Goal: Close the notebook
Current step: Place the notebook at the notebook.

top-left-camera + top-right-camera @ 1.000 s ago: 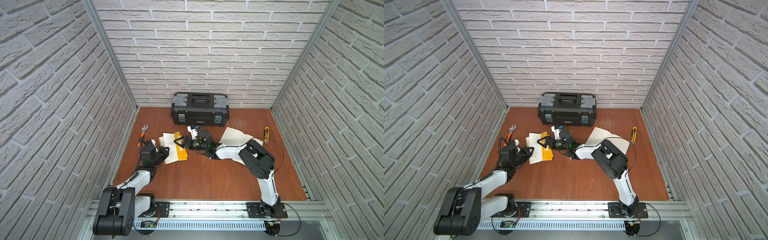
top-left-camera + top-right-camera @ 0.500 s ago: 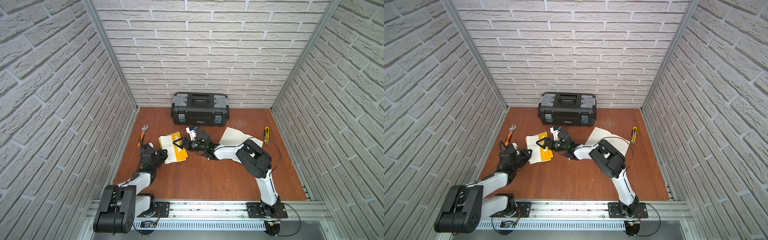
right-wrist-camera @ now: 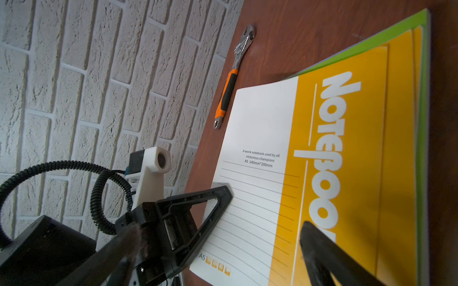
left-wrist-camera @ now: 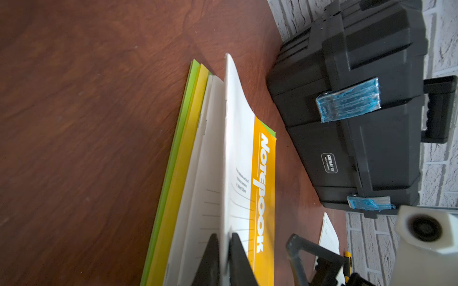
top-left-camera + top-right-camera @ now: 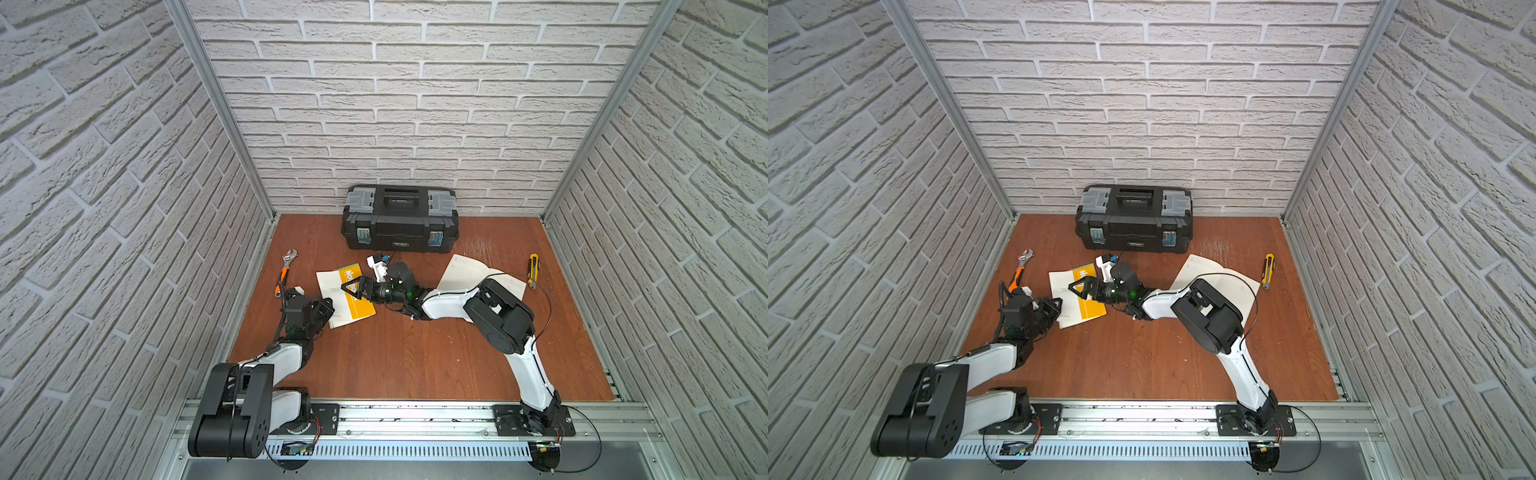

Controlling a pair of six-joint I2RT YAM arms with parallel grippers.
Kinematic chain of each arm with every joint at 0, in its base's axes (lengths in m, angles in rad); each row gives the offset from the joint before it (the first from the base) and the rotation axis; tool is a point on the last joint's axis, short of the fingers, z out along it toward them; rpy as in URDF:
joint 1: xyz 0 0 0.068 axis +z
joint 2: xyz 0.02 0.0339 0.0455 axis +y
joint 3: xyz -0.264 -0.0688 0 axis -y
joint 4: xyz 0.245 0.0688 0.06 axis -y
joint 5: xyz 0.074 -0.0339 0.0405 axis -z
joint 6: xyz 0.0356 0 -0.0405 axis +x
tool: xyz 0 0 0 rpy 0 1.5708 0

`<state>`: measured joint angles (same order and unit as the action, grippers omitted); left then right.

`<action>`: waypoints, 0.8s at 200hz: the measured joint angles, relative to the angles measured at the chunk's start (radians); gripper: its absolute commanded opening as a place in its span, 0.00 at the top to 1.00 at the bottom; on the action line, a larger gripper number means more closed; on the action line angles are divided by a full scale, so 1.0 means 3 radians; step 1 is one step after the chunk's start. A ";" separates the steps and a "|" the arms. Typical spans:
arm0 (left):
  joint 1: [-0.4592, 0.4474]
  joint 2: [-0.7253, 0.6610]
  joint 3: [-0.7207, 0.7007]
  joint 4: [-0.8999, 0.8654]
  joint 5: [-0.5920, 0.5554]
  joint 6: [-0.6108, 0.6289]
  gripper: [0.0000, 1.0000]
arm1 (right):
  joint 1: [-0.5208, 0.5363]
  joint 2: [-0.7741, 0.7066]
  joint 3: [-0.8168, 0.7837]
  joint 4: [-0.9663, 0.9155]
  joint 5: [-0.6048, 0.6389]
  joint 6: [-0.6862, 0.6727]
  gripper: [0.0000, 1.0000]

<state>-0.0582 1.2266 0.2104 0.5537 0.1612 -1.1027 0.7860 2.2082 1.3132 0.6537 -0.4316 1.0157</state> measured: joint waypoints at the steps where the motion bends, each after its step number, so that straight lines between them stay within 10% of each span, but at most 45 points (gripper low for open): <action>1: -0.0003 0.0005 0.0000 0.0001 -0.0001 -0.0001 0.88 | 0.0000 0.0001 0.0000 0.0000 0.0000 -0.0001 0.00; 122: -0.0207 0.0098 0.0100 0.0028 -0.0111 -0.0011 0.87 | 0.0005 0.0034 0.0029 -0.0036 0.0000 -0.0004 0.00; 160: -0.0207 -0.0209 0.0172 -0.0286 -0.0182 0.0135 0.55 | 0.0005 0.0036 0.0029 -0.0032 0.0000 0.0001 0.00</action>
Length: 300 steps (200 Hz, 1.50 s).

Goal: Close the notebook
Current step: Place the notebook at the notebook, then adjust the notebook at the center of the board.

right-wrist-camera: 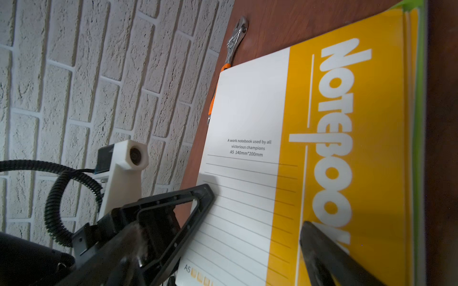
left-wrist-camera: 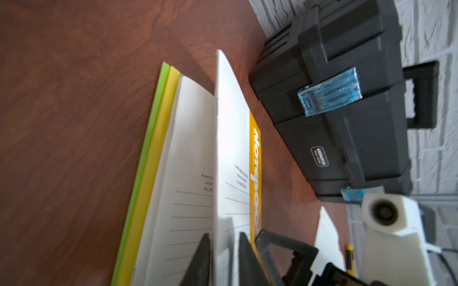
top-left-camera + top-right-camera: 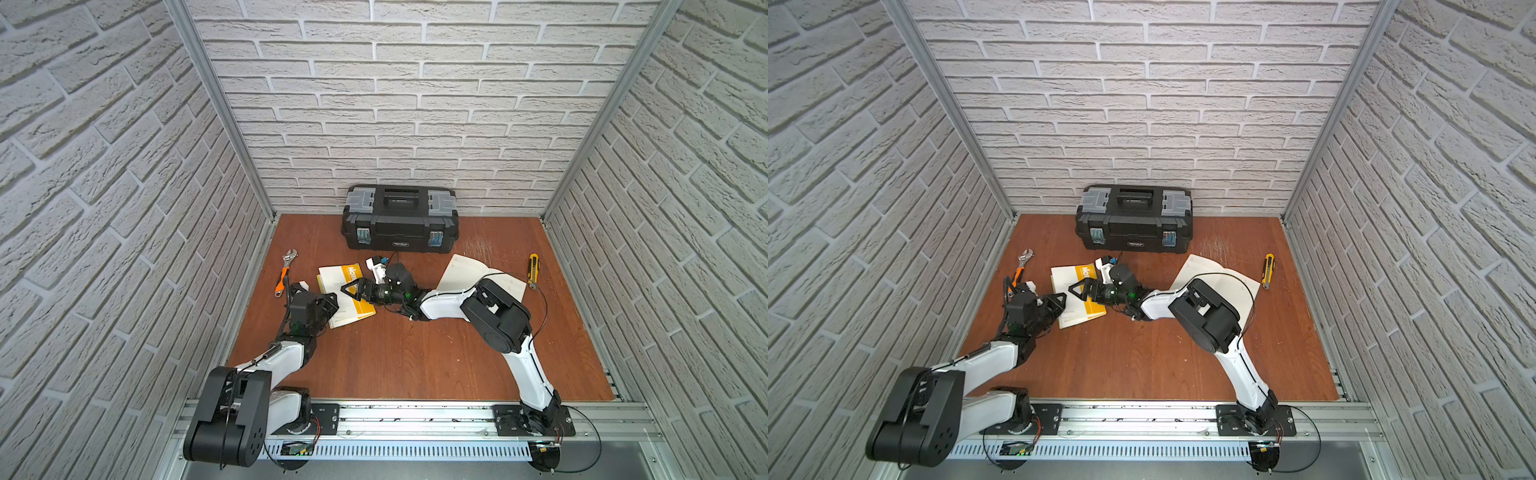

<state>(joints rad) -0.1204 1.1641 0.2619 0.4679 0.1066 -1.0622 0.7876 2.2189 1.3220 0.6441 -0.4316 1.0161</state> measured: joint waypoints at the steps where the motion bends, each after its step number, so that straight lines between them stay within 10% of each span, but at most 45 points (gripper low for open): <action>1: 0.0000 -0.0006 0.0003 -0.0010 -0.0003 0.0024 0.55 | 0.0000 0.0000 -0.0001 0.0000 0.0000 0.0000 0.00; 300: 0.0001 -0.1013 -0.0023 -0.1219 0.0048 0.0506 0.44 | 0.0000 -0.0345 -0.0027 -0.0027 -0.0043 -0.0036 0.00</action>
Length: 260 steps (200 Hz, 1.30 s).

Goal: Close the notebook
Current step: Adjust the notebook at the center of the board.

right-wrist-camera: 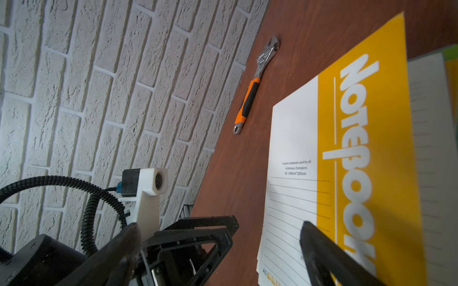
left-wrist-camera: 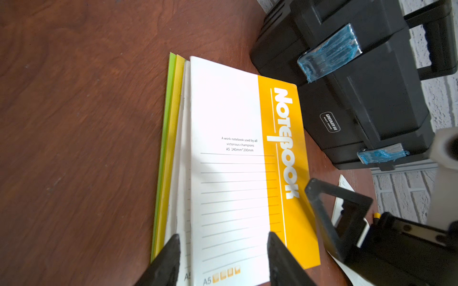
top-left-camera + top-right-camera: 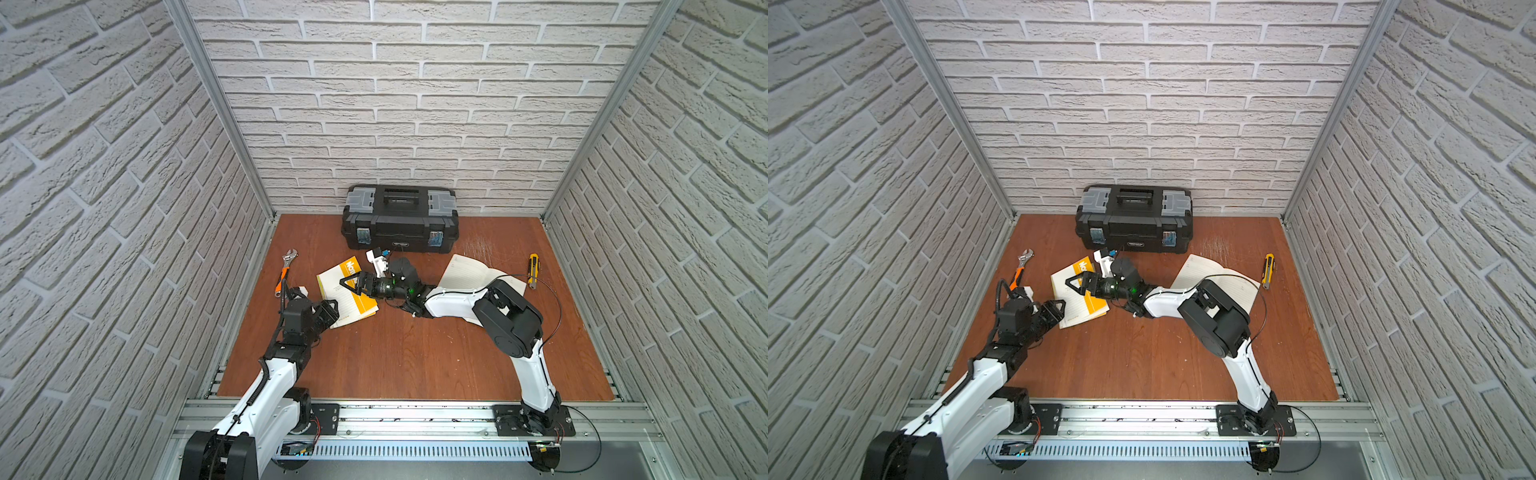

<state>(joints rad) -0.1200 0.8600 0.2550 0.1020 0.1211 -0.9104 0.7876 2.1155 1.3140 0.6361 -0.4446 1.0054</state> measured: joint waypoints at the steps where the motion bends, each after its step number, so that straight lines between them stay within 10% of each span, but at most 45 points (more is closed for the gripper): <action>1: 0.0000 0.0000 0.0000 0.0000 0.0000 0.0001 0.44 | 0.0000 -0.0003 0.0000 -0.0001 -0.0001 0.0000 0.00; 183: 0.0167 0.2149 0.0792 0.1264 0.0463 0.0055 0.56 | -0.0084 0.0381 0.0107 -0.0155 0.0074 -0.0154 0.00; 260: 0.0175 0.2327 0.0748 0.1488 0.0464 0.0056 0.56 | -0.0092 0.0469 0.0011 0.0081 0.0070 -0.0057 0.00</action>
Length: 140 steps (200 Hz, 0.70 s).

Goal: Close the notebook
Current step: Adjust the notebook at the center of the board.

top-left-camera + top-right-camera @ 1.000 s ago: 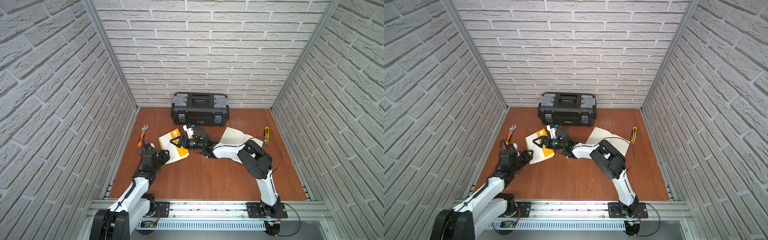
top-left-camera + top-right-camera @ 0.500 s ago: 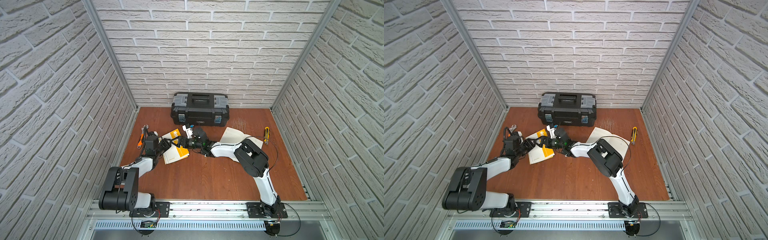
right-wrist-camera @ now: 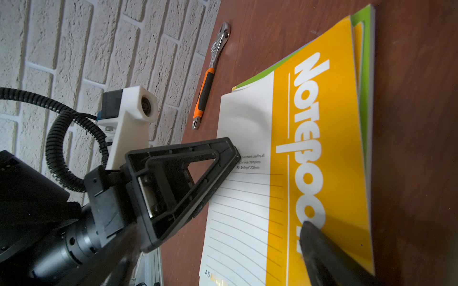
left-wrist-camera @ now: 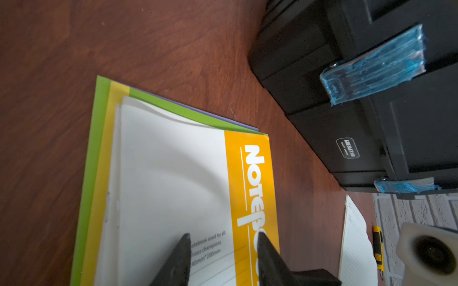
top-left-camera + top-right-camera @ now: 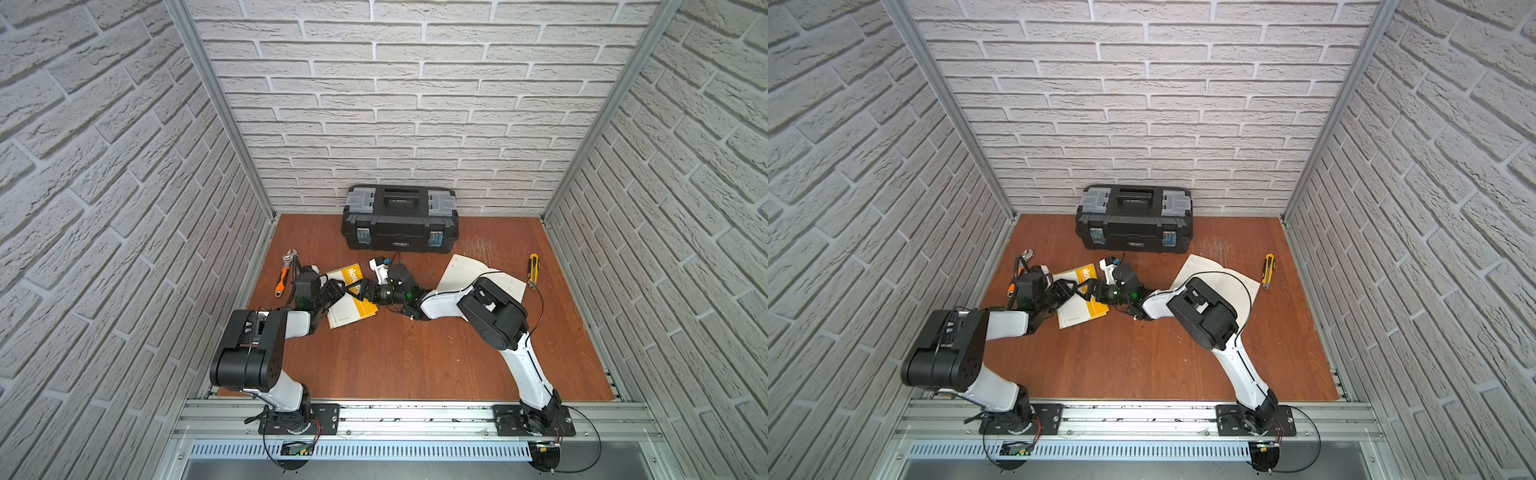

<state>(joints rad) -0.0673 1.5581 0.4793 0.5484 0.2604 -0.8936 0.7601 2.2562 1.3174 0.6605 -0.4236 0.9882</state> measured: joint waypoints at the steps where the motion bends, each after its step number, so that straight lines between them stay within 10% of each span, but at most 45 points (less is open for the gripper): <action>1: 0.0000 -0.0001 0.0000 0.0000 0.0000 0.0001 0.56 | -0.0001 0.0000 0.0000 0.0001 0.0000 0.0000 0.00; 140: -0.0168 -0.1386 0.0425 -0.1213 -0.0130 0.0443 0.58 | -0.0064 -0.0842 -0.0025 -0.0384 -0.0088 -0.0345 0.00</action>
<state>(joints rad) -0.1177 1.1423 0.6067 0.1844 0.2214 -0.7609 0.7410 2.0037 1.3098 0.5453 -0.4500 0.8848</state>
